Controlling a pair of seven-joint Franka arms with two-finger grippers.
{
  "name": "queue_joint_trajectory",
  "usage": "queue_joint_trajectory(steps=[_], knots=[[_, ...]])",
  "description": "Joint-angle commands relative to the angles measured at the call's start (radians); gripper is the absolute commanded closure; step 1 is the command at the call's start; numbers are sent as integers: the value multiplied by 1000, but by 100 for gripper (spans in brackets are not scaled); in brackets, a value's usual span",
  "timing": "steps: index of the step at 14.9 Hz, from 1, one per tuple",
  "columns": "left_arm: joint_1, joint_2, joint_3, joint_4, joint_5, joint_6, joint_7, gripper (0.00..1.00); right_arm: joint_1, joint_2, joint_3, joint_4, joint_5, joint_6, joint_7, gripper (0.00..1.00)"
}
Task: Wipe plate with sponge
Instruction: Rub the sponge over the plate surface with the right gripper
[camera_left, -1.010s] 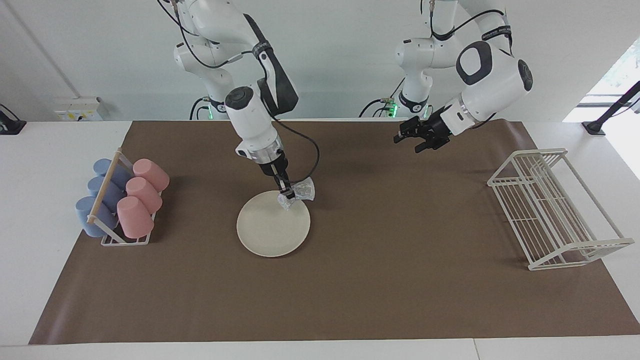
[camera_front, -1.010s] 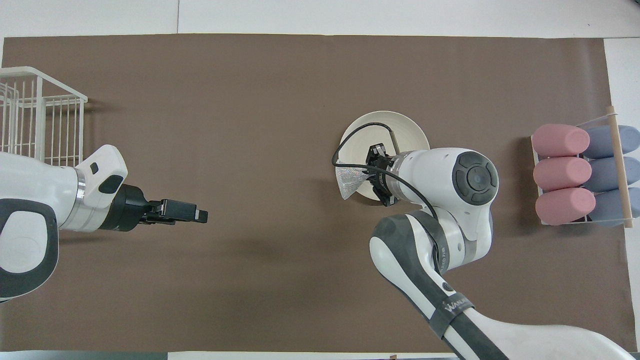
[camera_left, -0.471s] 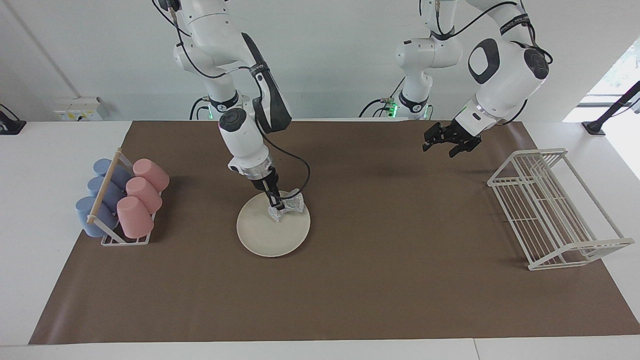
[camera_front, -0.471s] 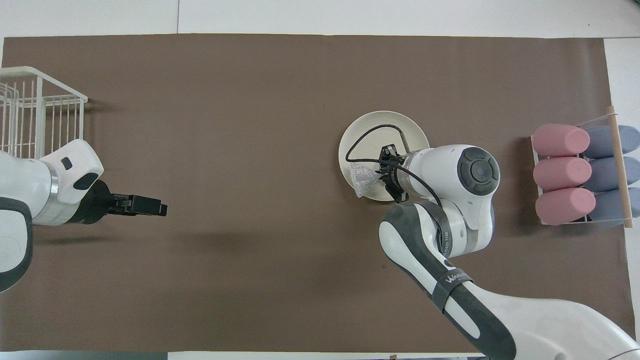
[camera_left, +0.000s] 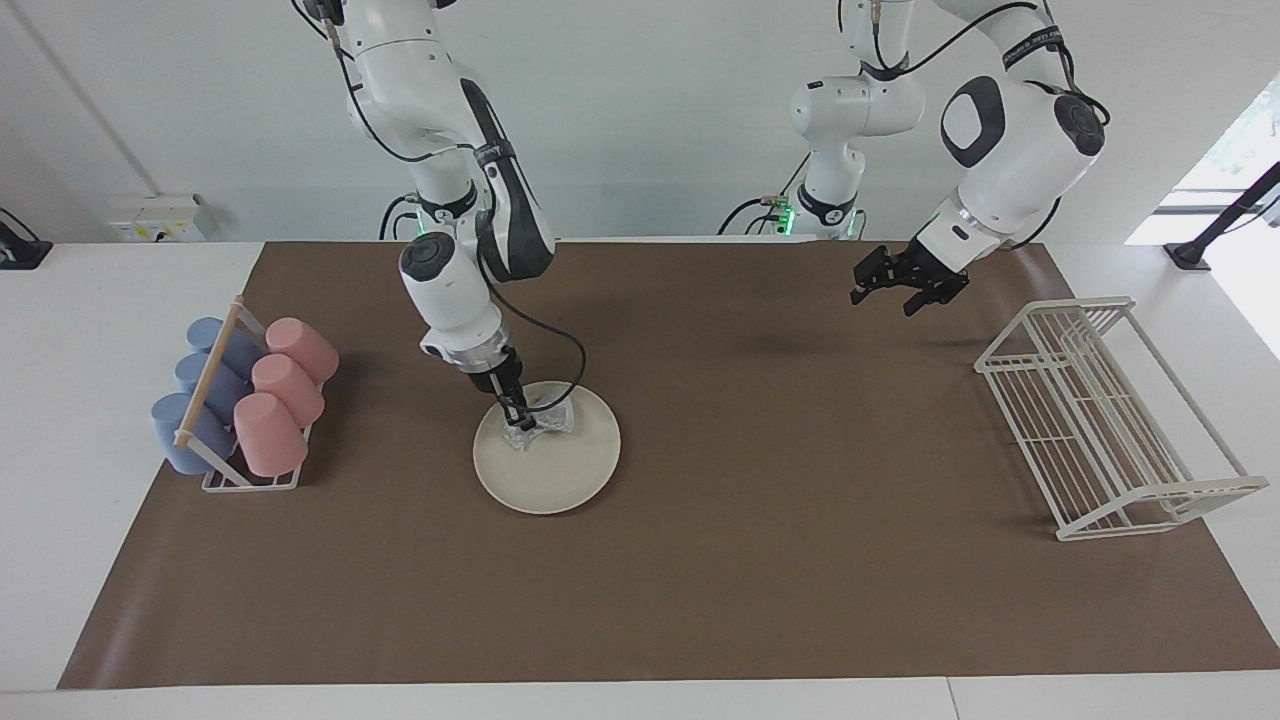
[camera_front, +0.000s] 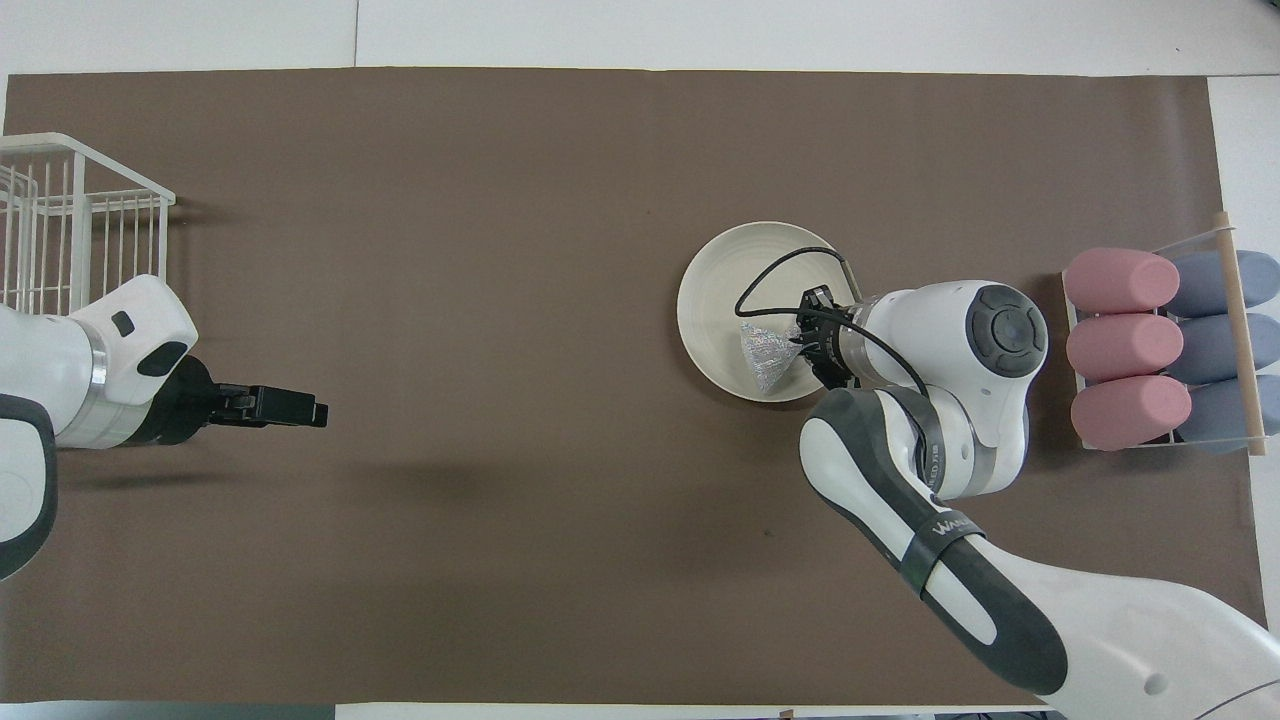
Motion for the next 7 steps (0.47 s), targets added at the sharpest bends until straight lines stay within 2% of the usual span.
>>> queue_joint_trajectory(steps=[1, 4, 7], knots=[[10, -1, -12, 12, 22, 11, -15, 0, -17, 15, 15, -17, 54, 28, -56, 100], [13, -1, -12, 13, 22, 11, -15, 0, 87, 57, 14, -6, 257, 130, -54, 100], [13, -1, -13, 13, 22, 8, -15, 0, 95, 63, 12, -1, 296, 143, -76, 100]])
